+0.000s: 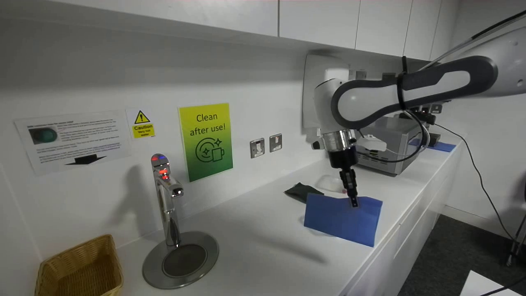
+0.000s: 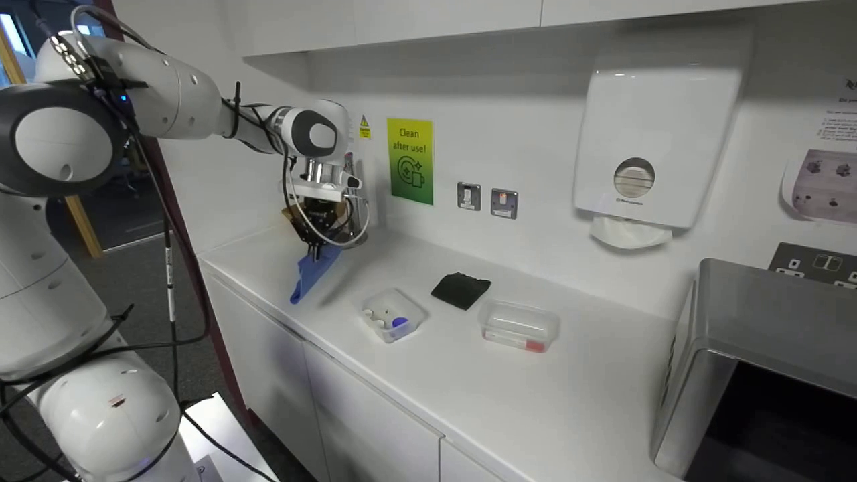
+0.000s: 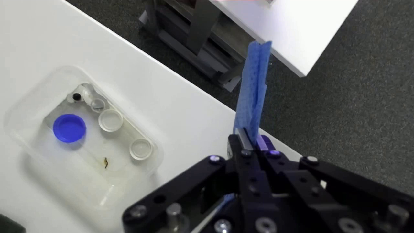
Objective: Put the blue object in the lunchbox
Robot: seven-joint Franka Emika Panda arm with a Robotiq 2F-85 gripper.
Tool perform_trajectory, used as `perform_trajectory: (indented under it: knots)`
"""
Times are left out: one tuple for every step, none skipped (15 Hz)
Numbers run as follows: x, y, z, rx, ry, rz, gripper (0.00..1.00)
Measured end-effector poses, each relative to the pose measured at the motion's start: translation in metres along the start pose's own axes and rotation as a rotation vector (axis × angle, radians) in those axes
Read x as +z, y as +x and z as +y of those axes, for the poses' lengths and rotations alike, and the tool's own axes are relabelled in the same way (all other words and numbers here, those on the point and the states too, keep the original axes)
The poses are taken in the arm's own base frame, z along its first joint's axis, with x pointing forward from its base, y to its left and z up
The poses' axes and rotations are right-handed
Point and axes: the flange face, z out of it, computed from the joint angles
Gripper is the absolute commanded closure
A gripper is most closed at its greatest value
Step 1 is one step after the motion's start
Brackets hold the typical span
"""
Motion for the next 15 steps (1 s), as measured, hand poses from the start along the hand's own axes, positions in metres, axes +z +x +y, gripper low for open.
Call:
perform_trajectory:
  knots:
    - [-0.001, -0.005, 0.003, -0.013, -0.013, -0.021, 0.99]
    - [-0.003, -0.01, 0.005, -0.028, -0.027, -0.041, 0.99]
    - [-0.005, -0.014, 0.008, -0.047, -0.044, -0.057, 0.99]
    - [-0.008, -0.019, 0.011, -0.069, -0.064, -0.074, 0.99]
    - [-0.013, -0.023, 0.016, -0.093, -0.086, -0.085, 0.99]
    - [-0.018, -0.026, 0.023, -0.119, -0.109, -0.093, 0.99]
    - [-0.024, -0.03, 0.03, -0.149, -0.131, -0.098, 0.99]
    - [-0.029, -0.033, 0.038, -0.182, -0.147, -0.102, 0.99]
    - [-0.032, -0.037, 0.048, -0.214, -0.155, -0.106, 0.99]
    - [-0.035, -0.04, 0.059, -0.243, -0.158, -0.109, 0.99]
    - [-0.037, -0.042, 0.069, -0.272, -0.155, -0.114, 0.99]
    - [-0.036, -0.041, 0.08, -0.305, -0.151, -0.122, 0.99]
    - [-0.034, -0.038, 0.091, -0.346, -0.145, -0.135, 0.99]
    - [-0.031, -0.032, 0.1, -0.388, -0.141, -0.153, 0.99]
    - [-0.027, -0.024, 0.108, -0.422, -0.141, -0.175, 0.99]
